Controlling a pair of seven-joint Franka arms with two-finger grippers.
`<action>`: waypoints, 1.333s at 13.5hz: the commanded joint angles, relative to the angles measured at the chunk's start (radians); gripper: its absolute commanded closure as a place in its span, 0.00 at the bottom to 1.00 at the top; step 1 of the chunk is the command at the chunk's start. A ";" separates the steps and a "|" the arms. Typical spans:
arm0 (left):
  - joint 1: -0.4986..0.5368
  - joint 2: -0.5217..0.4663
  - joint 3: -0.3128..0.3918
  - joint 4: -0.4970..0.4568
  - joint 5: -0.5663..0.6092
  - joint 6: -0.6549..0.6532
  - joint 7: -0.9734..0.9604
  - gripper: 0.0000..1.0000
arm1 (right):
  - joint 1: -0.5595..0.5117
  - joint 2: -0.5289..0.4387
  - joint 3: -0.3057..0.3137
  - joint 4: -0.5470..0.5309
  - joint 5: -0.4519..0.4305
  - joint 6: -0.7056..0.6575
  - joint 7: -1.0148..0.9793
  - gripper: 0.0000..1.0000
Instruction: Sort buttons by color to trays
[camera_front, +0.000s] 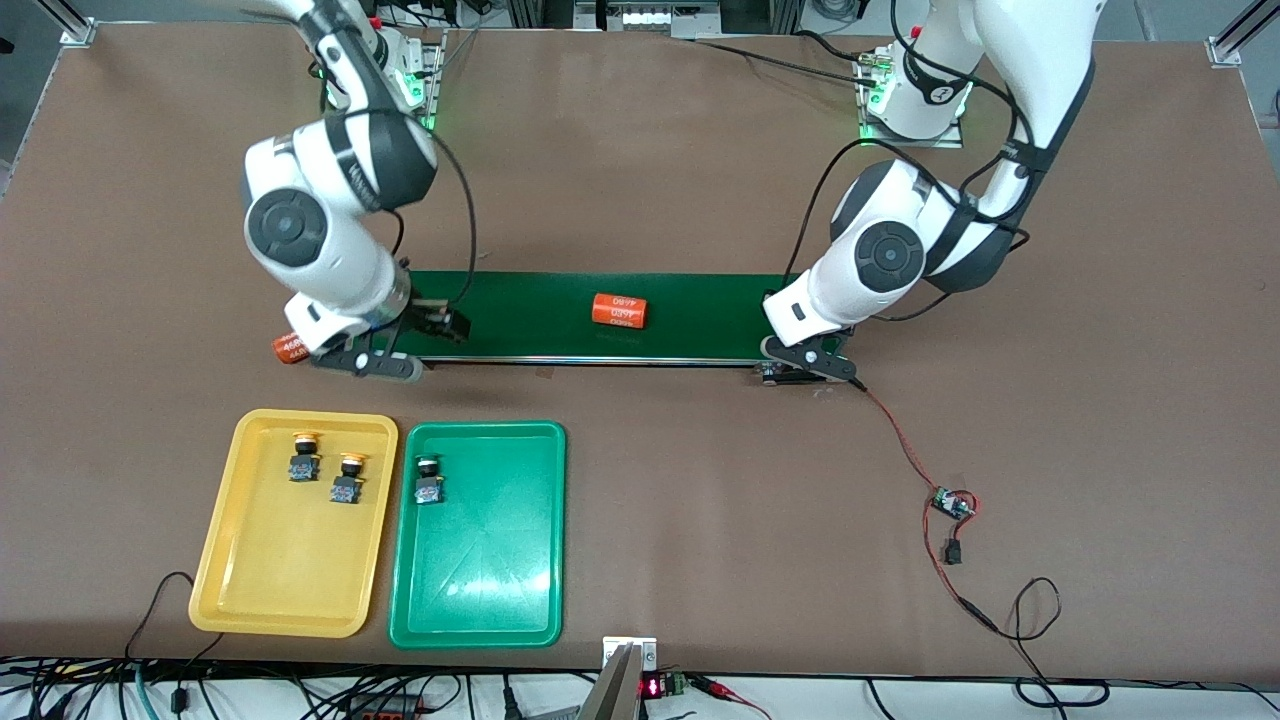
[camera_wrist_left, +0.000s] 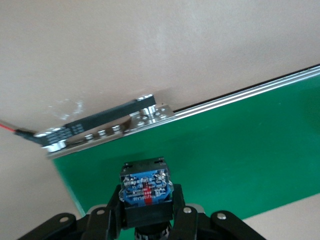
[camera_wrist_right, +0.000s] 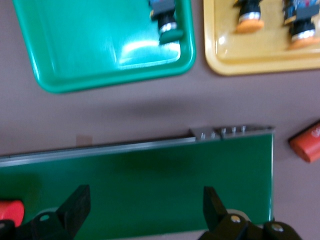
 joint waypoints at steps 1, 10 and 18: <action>-0.033 -0.005 0.005 -0.038 -0.009 0.043 -0.036 0.99 | 0.007 -0.148 -0.004 -0.173 0.010 0.041 0.011 0.00; -0.057 0.007 0.007 -0.027 -0.008 0.040 -0.038 0.00 | 0.039 -0.181 0.000 -0.297 0.010 0.156 0.056 0.00; 0.037 -0.132 0.061 0.069 -0.003 -0.049 -0.043 0.00 | 0.053 -0.183 0.000 -0.293 0.010 0.166 0.057 0.00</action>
